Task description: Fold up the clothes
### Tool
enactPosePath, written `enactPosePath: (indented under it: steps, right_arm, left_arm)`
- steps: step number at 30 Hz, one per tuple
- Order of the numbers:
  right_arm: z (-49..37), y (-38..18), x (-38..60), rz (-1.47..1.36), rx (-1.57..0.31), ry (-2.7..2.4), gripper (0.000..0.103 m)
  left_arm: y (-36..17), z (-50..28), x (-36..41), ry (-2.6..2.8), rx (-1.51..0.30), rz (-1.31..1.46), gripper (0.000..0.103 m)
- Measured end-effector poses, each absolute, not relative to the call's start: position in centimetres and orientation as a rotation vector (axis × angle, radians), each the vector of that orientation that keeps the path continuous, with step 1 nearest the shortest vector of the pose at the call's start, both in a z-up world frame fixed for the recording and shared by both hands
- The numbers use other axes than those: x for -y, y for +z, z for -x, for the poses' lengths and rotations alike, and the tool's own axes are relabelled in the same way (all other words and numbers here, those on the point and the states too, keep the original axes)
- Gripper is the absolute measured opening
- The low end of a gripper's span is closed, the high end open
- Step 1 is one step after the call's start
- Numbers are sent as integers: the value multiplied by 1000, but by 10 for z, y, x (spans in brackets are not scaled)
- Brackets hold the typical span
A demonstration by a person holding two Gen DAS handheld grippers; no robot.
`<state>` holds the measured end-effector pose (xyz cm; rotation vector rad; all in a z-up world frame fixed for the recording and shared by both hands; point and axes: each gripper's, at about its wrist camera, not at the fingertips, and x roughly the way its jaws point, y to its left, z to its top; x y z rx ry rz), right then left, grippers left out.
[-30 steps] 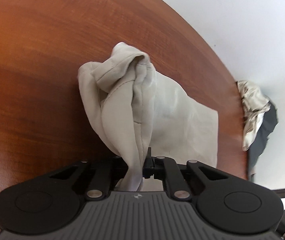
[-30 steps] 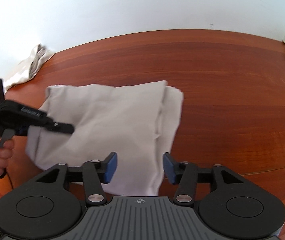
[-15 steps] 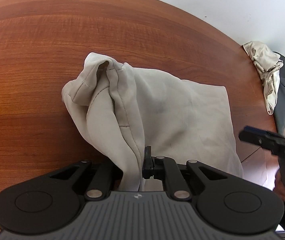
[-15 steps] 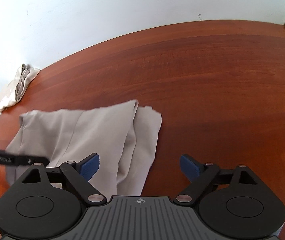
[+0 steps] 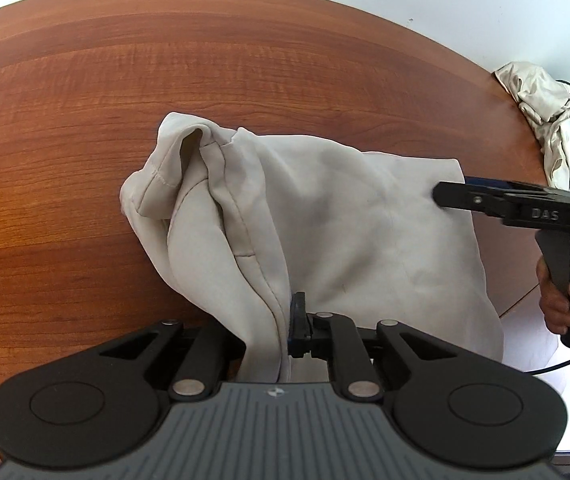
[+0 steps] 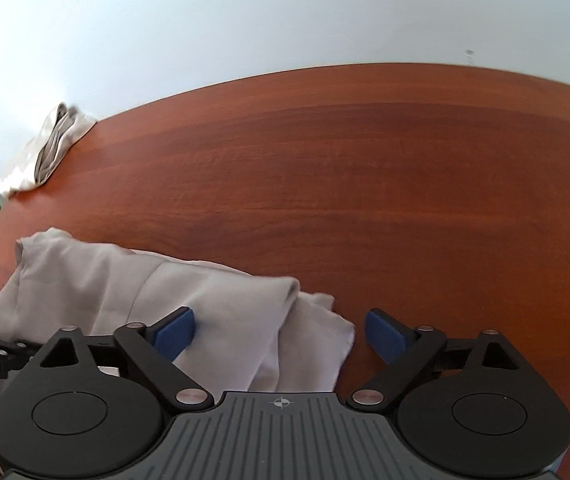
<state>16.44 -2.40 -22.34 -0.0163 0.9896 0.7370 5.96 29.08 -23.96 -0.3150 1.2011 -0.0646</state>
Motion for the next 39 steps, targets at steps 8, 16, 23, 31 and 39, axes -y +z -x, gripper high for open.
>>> enactPosePath:
  steps: [8, 16, 23, 31, 39]
  right_arm:
    - [-166, -222, 14, 57, -982, 768, 69]
    - [-156, -218, 10, 31, -1004, 765, 24]
    - [-132, -183, 2, 22, -969, 747, 19]
    - [-96, -137, -30, 67, -930, 797, 18]
    - [-63, -101, -93, 59, -903, 860, 16]
  left_arm:
    - [-241, -54, -292, -40, -1173, 357, 15]
    - [-243, -41, -292, -25, -1112, 403, 10]
    - [-232, -23, -301, -33, -1051, 467, 9]
    - [-210, 17, -321, -37, -923, 533, 8]
    - [-180, 78, -382, 22, -809, 590, 8]
